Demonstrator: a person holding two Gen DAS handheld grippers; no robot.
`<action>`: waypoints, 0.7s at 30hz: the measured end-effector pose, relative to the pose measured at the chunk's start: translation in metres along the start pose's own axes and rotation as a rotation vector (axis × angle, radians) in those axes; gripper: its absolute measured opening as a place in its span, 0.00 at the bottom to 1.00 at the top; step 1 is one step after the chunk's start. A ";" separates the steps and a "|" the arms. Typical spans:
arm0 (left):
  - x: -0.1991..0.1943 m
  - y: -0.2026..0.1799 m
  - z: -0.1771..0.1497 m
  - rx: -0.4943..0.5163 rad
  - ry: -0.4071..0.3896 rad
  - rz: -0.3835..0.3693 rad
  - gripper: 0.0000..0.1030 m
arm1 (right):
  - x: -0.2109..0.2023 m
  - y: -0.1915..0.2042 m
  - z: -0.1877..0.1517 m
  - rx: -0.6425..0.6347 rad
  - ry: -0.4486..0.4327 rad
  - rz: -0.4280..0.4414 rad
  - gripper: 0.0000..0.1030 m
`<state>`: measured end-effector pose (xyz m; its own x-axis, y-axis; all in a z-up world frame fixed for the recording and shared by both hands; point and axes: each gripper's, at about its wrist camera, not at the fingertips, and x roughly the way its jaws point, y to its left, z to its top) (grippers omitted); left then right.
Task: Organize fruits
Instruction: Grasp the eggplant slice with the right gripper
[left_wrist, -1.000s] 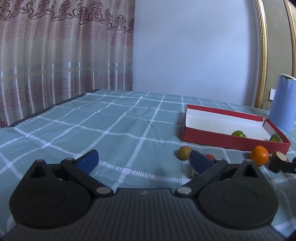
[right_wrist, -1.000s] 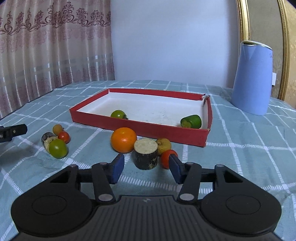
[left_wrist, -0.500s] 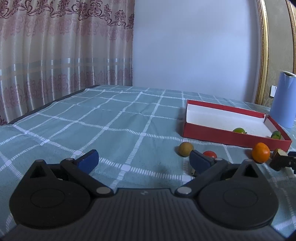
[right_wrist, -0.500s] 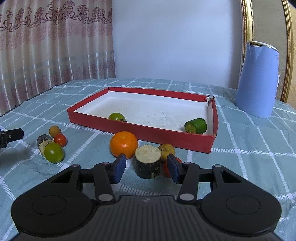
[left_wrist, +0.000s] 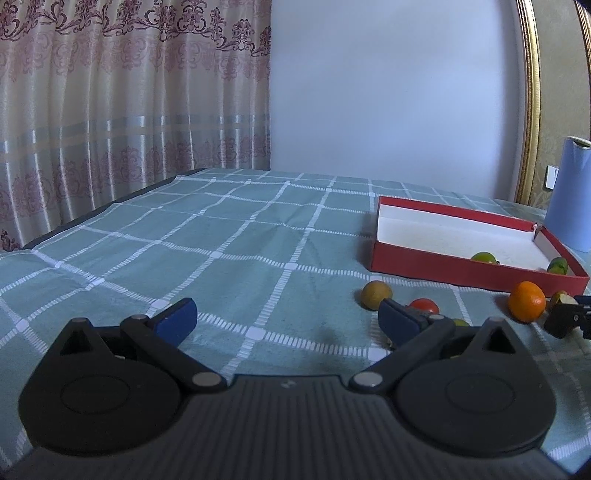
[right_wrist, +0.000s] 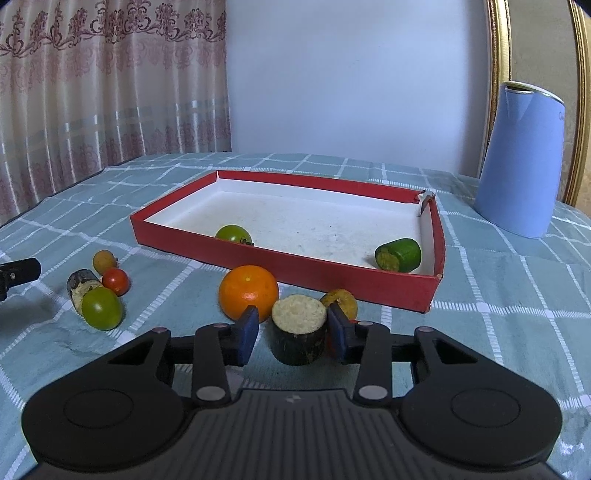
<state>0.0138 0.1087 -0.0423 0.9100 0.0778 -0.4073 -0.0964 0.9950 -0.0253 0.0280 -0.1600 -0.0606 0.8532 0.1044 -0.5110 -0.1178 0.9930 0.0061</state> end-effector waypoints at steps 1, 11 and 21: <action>0.000 0.000 0.000 0.000 0.001 0.002 1.00 | 0.001 0.001 0.000 -0.005 0.001 -0.003 0.38; 0.000 0.000 0.000 0.001 0.005 0.009 1.00 | 0.001 0.006 -0.001 -0.023 -0.006 -0.036 0.31; -0.001 0.001 0.000 0.004 0.008 0.014 1.00 | -0.021 0.002 -0.002 0.015 -0.075 0.006 0.31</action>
<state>0.0125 0.1097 -0.0419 0.9053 0.0917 -0.4149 -0.1079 0.9940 -0.0158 0.0091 -0.1605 -0.0520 0.8884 0.1134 -0.4449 -0.1159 0.9930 0.0217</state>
